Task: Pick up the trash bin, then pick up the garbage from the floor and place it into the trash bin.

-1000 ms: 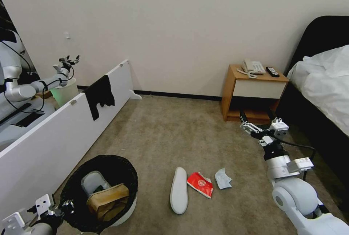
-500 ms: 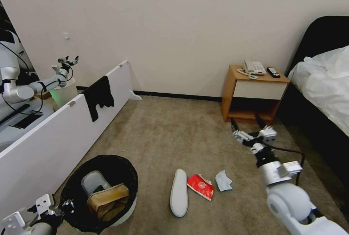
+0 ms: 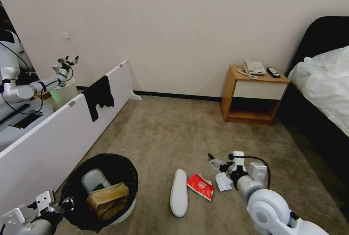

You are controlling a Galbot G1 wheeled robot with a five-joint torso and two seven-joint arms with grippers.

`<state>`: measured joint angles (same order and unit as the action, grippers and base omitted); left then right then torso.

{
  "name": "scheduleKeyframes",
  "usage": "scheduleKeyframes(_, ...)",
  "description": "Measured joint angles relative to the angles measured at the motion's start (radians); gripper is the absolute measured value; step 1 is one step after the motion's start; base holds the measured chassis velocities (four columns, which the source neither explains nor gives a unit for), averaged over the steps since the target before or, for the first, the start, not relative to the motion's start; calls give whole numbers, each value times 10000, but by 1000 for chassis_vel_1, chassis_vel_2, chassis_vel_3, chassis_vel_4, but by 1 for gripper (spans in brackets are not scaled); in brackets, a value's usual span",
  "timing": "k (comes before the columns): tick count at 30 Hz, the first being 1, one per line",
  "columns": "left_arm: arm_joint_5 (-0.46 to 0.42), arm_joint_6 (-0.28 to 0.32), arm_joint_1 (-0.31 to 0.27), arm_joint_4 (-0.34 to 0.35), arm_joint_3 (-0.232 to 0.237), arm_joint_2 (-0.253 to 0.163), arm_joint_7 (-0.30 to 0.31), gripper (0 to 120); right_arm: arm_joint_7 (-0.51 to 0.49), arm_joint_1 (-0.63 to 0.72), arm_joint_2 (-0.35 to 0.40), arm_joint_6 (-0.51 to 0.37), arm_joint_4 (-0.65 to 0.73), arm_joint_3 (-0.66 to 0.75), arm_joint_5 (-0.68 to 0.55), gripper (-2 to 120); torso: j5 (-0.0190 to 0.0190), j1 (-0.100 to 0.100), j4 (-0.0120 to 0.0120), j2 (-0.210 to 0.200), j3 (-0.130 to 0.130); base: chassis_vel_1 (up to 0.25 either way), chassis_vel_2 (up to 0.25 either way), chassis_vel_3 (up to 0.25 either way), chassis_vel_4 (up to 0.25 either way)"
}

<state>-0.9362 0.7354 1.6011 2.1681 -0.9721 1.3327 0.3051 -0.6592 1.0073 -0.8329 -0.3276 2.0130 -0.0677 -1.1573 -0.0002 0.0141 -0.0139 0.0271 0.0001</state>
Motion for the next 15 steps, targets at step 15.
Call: scheduleKeyframes(15,123,0,-126,-255,147,-18,-142,1,-1315,-1094,-714,-1257,-1712,-1962,-1549,100,1,1,-3,0,-1,0,0,0,0)
